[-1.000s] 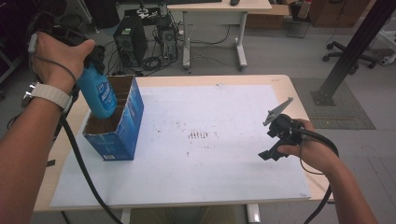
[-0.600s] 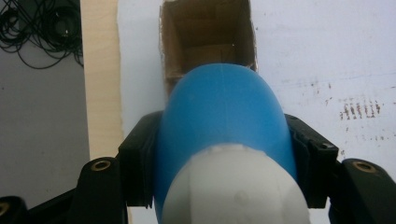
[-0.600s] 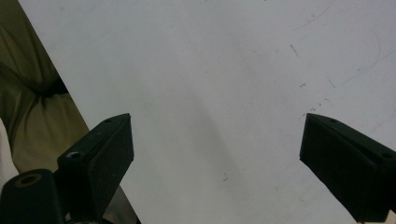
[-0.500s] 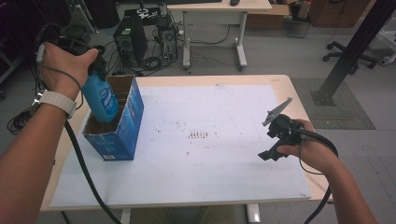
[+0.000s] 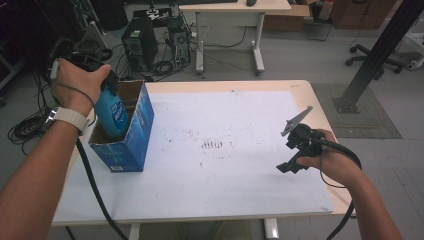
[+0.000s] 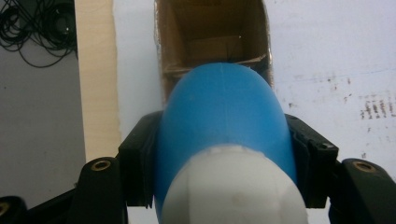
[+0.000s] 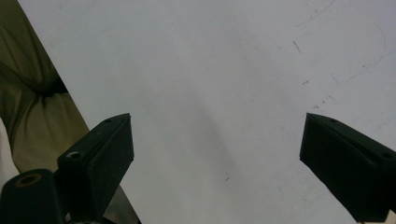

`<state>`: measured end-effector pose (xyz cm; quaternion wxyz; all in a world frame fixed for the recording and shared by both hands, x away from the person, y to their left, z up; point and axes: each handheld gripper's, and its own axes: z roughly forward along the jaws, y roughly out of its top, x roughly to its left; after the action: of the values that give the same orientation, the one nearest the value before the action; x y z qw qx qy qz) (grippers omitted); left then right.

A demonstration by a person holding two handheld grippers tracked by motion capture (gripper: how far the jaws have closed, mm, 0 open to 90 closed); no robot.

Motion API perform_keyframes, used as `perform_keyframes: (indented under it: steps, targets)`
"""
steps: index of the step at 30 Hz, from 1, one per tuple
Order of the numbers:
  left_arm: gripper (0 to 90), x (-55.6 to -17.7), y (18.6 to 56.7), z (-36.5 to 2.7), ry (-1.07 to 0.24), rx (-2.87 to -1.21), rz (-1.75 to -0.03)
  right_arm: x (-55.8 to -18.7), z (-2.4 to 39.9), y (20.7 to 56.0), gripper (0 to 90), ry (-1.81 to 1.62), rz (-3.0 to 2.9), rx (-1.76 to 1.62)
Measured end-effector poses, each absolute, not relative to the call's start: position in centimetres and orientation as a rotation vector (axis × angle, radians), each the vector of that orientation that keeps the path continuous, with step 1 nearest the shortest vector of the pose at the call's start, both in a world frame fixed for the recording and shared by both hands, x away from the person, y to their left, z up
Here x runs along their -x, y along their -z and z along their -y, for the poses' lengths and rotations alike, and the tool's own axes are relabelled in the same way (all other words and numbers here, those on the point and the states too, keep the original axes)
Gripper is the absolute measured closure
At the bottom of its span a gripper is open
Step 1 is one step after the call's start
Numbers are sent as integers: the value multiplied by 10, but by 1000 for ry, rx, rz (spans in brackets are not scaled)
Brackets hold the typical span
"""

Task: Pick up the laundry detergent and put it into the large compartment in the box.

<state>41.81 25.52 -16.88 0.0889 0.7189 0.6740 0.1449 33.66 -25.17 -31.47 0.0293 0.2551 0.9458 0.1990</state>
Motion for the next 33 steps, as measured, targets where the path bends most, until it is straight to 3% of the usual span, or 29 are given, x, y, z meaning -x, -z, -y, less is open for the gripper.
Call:
perform_keyframes:
  steps: [33]
  targets:
    - [374,-422,223,-256,-429,-2191,-1988,-334,255,321,99,-618,-2920,-805]
